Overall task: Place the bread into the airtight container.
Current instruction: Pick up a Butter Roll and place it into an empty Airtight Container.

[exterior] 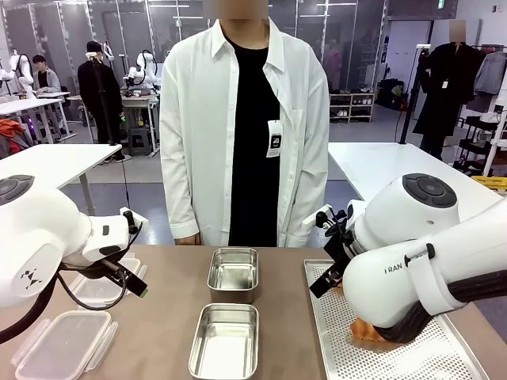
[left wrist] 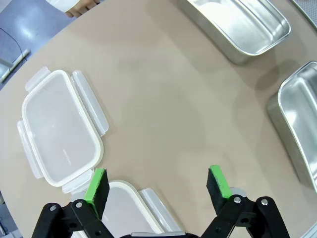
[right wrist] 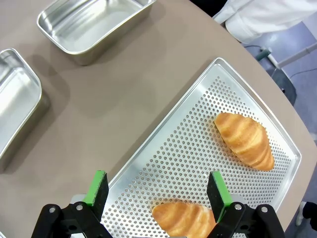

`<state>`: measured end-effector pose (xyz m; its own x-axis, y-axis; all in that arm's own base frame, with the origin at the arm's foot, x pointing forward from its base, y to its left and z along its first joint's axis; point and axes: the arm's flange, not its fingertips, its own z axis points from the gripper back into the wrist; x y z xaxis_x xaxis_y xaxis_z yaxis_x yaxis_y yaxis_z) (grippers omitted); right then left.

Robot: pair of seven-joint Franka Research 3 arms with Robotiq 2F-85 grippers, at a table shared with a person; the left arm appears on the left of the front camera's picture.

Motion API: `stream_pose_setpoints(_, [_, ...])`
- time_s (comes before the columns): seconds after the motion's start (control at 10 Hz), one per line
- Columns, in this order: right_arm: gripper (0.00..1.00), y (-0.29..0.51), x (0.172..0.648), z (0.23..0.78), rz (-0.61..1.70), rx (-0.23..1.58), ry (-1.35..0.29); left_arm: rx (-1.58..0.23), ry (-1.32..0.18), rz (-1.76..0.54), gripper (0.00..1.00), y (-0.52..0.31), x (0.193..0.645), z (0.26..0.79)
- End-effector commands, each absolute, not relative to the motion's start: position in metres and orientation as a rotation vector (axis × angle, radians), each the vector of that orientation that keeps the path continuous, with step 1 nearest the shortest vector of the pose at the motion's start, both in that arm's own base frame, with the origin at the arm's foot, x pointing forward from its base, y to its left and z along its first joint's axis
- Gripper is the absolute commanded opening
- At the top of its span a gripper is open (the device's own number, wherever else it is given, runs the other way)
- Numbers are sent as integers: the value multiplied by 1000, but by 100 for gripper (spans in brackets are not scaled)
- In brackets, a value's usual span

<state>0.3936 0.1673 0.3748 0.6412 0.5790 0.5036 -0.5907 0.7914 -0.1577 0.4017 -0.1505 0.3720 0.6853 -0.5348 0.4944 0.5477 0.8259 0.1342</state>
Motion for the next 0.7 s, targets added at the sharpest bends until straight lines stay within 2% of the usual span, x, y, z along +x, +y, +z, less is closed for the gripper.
stream_pose_setpoints(0.0, [100, 161, 397, 410, 653, 61, -520, -50, -520, -579, 100, -149, 405, 390])
stream_pose_setpoints(0.1, [100, 153, 401, 440, 625, 39, -488, -49, -456, -545, 100, -143, 408, 415])
stream_pose_setpoints(0.3, [100, 120, 401, 511, 619, 90, -472, -182, -408, -552, 100, -127, 409, 491])
stream_pose_setpoints(0.6, [100, 47, 358, 631, 650, 97, -491, -235, -404, -531, 100, -69, 386, 630])
